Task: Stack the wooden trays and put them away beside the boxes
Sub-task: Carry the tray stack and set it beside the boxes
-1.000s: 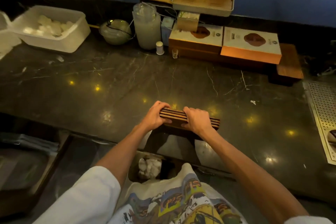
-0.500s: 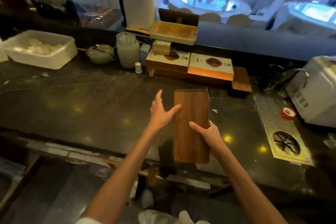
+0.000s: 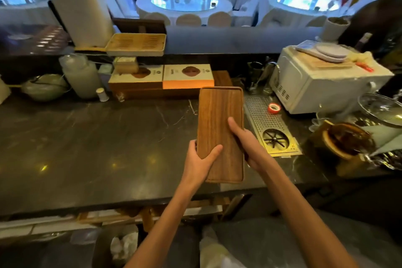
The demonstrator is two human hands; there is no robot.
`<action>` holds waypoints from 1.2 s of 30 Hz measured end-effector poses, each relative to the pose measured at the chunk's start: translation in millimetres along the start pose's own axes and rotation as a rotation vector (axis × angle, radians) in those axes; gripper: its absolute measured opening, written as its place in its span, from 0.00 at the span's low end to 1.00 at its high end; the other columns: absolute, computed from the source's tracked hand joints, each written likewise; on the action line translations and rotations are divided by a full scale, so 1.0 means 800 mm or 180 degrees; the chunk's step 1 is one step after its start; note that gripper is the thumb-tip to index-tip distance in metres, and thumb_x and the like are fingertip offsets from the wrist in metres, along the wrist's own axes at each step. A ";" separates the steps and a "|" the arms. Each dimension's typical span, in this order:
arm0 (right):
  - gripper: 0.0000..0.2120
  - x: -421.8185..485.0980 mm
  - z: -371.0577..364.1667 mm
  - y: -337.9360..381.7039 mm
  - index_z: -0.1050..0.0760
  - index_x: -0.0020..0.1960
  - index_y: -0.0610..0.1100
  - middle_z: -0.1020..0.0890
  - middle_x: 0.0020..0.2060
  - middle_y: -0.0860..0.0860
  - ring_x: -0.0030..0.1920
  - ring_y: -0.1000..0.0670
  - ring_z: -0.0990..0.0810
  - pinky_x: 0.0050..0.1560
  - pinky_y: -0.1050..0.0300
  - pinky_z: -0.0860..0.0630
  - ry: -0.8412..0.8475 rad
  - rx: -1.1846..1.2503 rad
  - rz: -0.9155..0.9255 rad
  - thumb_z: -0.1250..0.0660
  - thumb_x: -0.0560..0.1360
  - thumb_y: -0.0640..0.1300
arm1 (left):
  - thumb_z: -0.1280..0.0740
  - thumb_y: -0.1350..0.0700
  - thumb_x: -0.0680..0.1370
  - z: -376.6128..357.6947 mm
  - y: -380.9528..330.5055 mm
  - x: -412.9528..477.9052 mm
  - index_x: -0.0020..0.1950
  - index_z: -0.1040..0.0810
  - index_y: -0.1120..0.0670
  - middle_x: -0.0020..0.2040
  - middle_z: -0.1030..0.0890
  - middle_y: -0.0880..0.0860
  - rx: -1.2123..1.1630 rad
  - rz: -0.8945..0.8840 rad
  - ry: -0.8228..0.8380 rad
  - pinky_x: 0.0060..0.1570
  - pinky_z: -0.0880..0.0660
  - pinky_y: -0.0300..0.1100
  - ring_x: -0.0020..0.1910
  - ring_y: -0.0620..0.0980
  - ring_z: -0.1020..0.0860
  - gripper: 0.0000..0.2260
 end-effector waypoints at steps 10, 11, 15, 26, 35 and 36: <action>0.27 0.107 0.103 0.124 0.29 0.63 0.45 0.19 0.54 0.48 0.48 0.52 0.18 0.40 0.61 0.24 -0.0661 -0.0684 0.0389 0.36 0.74 0.64 | 0.27 0.40 0.69 -0.110 -0.059 0.093 0.62 0.37 0.45 0.54 0.26 0.43 -0.0112 -0.0072 -0.0123 0.42 0.25 0.35 0.53 0.42 0.23 0.28; 0.29 0.111 0.111 0.119 0.30 0.66 0.44 0.19 0.54 0.48 0.49 0.52 0.18 0.41 0.60 0.23 -0.0648 -0.0701 0.0383 0.35 0.74 0.63 | 0.27 0.40 0.69 -0.118 -0.062 0.108 0.62 0.36 0.46 0.54 0.26 0.43 -0.0150 -0.0051 -0.0141 0.42 0.25 0.35 0.52 0.42 0.23 0.28; 0.33 0.120 0.143 0.083 0.32 0.70 0.43 0.19 0.56 0.49 0.53 0.50 0.18 0.52 0.55 0.20 -0.0539 -0.0553 0.0299 0.34 0.73 0.63 | 0.26 0.39 0.68 -0.142 -0.071 0.172 0.65 0.36 0.47 0.56 0.25 0.46 -0.0147 -0.0104 -0.0230 0.42 0.25 0.36 0.53 0.43 0.22 0.32; 0.33 0.175 0.233 0.011 0.33 0.69 0.48 0.18 0.58 0.47 0.52 0.49 0.15 0.45 0.53 0.17 0.0011 0.0133 -0.0342 0.29 0.69 0.61 | 0.27 0.37 0.67 -0.203 -0.040 0.297 0.65 0.35 0.50 0.57 0.24 0.49 0.0098 0.0134 -0.0444 0.53 0.20 0.47 0.54 0.46 0.22 0.34; 0.29 0.307 0.290 0.015 0.26 0.61 0.46 0.14 0.50 0.45 0.52 0.44 0.15 0.44 0.49 0.18 -0.0030 0.0560 -0.0878 0.25 0.66 0.59 | 0.26 0.42 0.69 -0.235 -0.037 0.415 0.68 0.35 0.55 0.62 0.24 0.54 0.0074 0.0561 -0.0440 0.61 0.24 0.52 0.60 0.52 0.23 0.34; 0.30 0.323 0.287 0.014 0.25 0.61 0.46 0.14 0.48 0.46 0.50 0.45 0.15 0.42 0.52 0.18 -0.0188 0.0417 -0.0868 0.24 0.65 0.59 | 0.26 0.42 0.69 -0.235 -0.034 0.429 0.69 0.35 0.55 0.63 0.24 0.54 0.0095 0.0643 -0.0477 0.62 0.24 0.53 0.61 0.52 0.23 0.35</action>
Point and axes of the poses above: each hand's wrist, its own x-axis towards the middle knuckle, its own z-axis out of the back of the hand, y = z × x, the point moved 1 cm from there along x, towards the middle knuckle
